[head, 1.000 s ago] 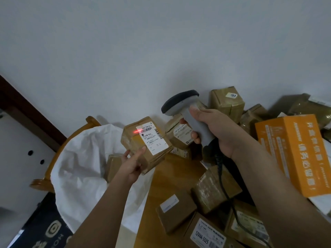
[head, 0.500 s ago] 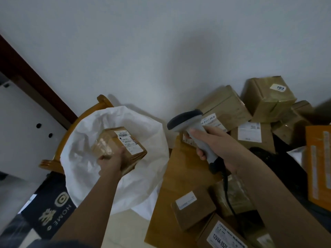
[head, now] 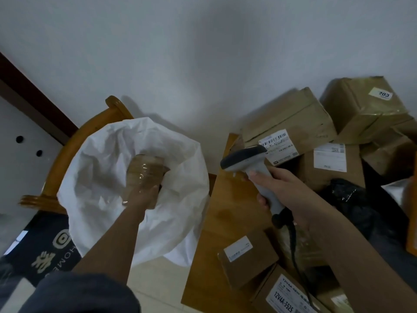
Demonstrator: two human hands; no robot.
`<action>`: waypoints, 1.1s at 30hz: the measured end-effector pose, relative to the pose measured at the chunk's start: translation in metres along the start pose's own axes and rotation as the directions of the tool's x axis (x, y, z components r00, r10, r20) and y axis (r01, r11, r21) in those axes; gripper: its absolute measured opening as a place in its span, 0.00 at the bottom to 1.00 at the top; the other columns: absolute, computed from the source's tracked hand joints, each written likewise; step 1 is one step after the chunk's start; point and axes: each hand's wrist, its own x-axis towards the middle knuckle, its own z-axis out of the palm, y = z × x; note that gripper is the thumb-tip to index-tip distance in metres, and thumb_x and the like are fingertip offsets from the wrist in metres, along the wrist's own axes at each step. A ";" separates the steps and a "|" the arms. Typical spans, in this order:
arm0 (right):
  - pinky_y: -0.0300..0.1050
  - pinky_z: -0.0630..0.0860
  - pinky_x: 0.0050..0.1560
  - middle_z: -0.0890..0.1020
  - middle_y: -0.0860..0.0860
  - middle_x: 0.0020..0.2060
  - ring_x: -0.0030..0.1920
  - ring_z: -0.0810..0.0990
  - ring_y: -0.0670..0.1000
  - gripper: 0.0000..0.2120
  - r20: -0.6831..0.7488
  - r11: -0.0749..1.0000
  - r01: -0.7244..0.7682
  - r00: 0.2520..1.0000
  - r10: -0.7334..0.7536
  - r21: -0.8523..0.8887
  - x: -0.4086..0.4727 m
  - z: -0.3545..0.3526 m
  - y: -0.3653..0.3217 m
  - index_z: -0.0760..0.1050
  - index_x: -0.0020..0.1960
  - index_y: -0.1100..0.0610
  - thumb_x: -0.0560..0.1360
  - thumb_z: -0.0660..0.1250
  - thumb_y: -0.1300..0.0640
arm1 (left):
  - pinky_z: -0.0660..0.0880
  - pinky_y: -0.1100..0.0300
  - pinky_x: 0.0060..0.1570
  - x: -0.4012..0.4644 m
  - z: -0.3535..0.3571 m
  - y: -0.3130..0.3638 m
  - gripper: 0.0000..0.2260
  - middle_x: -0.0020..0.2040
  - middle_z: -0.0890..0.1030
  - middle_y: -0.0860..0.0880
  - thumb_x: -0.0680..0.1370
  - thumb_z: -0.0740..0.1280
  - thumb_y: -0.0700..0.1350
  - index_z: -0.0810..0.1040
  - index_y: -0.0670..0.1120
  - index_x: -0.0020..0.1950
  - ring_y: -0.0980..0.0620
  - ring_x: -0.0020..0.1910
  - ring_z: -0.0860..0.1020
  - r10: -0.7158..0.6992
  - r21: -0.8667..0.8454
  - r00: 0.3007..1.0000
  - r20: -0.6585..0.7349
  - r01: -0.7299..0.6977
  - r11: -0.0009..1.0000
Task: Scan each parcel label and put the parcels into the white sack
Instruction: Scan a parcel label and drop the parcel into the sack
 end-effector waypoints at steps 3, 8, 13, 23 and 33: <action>0.43 0.72 0.37 0.77 0.52 0.31 0.31 0.75 0.48 0.16 -0.009 1.000 0.007 1.000 -0.007 0.022 0.003 -0.002 0.000 0.78 0.56 0.58 0.77 0.66 0.47 | 0.74 0.67 0.30 -0.006 0.006 -0.003 0.22 0.61 0.72 0.45 0.80 0.67 0.41 0.68 0.41 0.73 0.46 0.53 0.75 -0.062 -0.058 0.995 0.085 0.067 0.996; 0.42 0.73 0.35 0.77 0.62 0.40 0.32 0.75 0.48 0.16 -0.015 0.996 0.050 0.999 -0.049 0.078 0.003 -0.006 -0.001 0.77 0.58 0.59 0.77 0.67 0.48 | 0.68 0.49 0.61 -0.008 0.005 -0.001 0.21 0.61 0.74 0.45 0.79 0.67 0.45 0.70 0.42 0.71 0.46 0.52 0.74 -0.155 -0.047 0.977 0.148 0.163 0.985; 0.39 0.72 0.32 0.76 0.55 0.33 0.29 0.74 0.47 0.15 -0.046 0.986 0.112 0.993 -0.107 0.121 -0.011 -0.015 -0.005 0.77 0.58 0.60 0.79 0.65 0.50 | 0.70 0.53 0.49 -0.026 0.019 0.020 0.18 0.55 0.75 0.42 0.79 0.67 0.39 0.72 0.38 0.67 0.42 0.53 0.73 -0.033 0.027 0.991 0.128 0.029 0.999; 0.46 0.71 0.36 0.77 0.58 0.38 0.31 0.74 0.50 0.13 -0.249 0.946 0.229 0.953 -0.171 0.230 -0.060 -0.081 -0.017 0.80 0.56 0.55 0.77 0.67 0.48 | 0.70 0.54 0.62 -0.098 0.137 0.140 0.40 0.74 0.67 0.46 0.71 0.77 0.51 0.60 0.48 0.77 0.44 0.70 0.69 0.393 0.205 0.778 0.489 -0.541 0.816; 0.41 0.73 0.33 0.81 0.59 0.55 0.30 0.75 0.46 0.10 -0.391 0.916 0.268 0.910 -0.139 0.298 -0.087 -0.128 0.016 0.78 0.58 0.51 0.78 0.66 0.51 | 0.74 0.31 0.52 -0.107 0.211 0.146 0.29 0.62 0.73 0.39 0.71 0.73 0.57 0.72 0.45 0.66 0.35 0.58 0.74 -0.122 -0.225 0.754 0.646 0.341 0.913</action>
